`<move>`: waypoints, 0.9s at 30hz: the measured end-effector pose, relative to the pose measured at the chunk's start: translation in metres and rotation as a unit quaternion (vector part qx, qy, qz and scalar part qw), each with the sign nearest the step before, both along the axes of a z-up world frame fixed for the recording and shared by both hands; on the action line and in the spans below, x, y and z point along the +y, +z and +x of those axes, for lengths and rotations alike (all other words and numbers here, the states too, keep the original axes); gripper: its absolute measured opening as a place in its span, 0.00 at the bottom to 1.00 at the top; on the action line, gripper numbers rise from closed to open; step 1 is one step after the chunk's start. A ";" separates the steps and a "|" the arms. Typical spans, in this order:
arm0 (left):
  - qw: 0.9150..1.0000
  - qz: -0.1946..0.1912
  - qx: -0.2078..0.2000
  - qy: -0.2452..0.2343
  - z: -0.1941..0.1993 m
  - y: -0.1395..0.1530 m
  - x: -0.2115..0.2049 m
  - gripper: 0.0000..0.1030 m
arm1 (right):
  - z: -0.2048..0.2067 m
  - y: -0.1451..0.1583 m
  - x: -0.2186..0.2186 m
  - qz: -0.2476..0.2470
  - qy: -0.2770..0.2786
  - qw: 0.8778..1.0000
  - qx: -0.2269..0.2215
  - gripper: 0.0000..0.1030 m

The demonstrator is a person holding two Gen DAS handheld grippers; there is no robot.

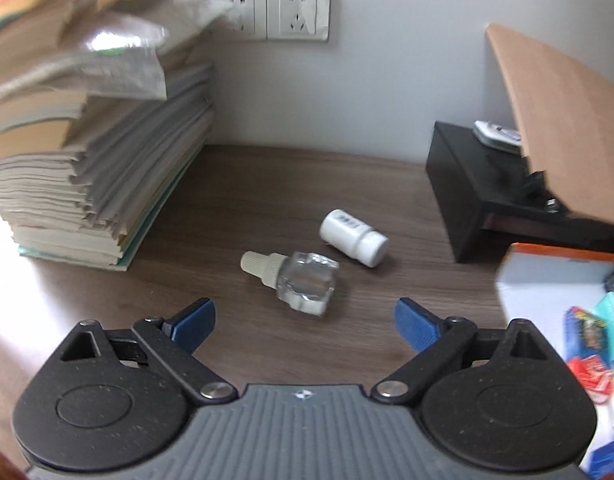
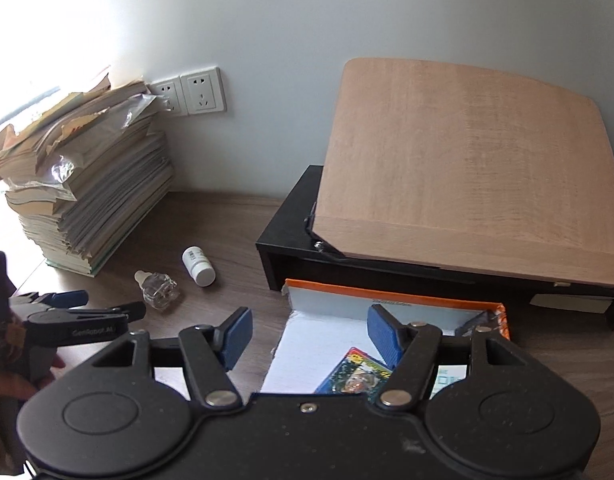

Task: Organize rigid objects
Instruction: 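Grasp the clear refill bottle with left tool while right tool grasps the white pill bottle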

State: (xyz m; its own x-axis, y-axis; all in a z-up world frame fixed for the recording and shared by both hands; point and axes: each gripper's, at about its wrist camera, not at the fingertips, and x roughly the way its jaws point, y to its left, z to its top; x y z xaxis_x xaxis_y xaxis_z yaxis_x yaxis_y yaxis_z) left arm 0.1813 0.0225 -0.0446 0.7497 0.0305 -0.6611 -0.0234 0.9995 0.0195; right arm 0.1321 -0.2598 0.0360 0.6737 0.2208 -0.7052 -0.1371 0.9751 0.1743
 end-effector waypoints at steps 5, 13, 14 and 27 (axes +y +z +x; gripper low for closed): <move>0.998 0.013 0.002 -0.053 0.028 -0.019 0.014 0.96 | 0.013 -0.009 0.031 -0.011 0.001 1.000 0.016 0.75; 0.996 -0.012 0.000 -0.090 0.054 -0.044 0.028 0.96 | 0.036 -0.025 0.070 -0.011 -0.005 0.999 0.033 0.75; 0.996 -0.010 -0.002 -0.093 0.055 -0.047 0.028 0.96 | 0.039 -0.026 0.074 -0.012 -0.005 0.999 0.035 0.75; 0.991 -0.037 -0.030 -0.127 0.053 -0.051 0.047 0.79 | 0.081 -0.048 0.115 -0.017 0.026 0.998 0.049 0.75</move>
State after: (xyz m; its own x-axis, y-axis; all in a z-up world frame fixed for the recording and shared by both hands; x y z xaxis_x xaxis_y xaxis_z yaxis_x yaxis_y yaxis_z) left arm 0.2346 0.0696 -0.0956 0.7654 -0.2111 -0.6079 0.2303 0.9720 -0.0476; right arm 0.2127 -0.1444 -0.0122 0.5891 0.2285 -0.7751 -0.1712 0.9727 0.1567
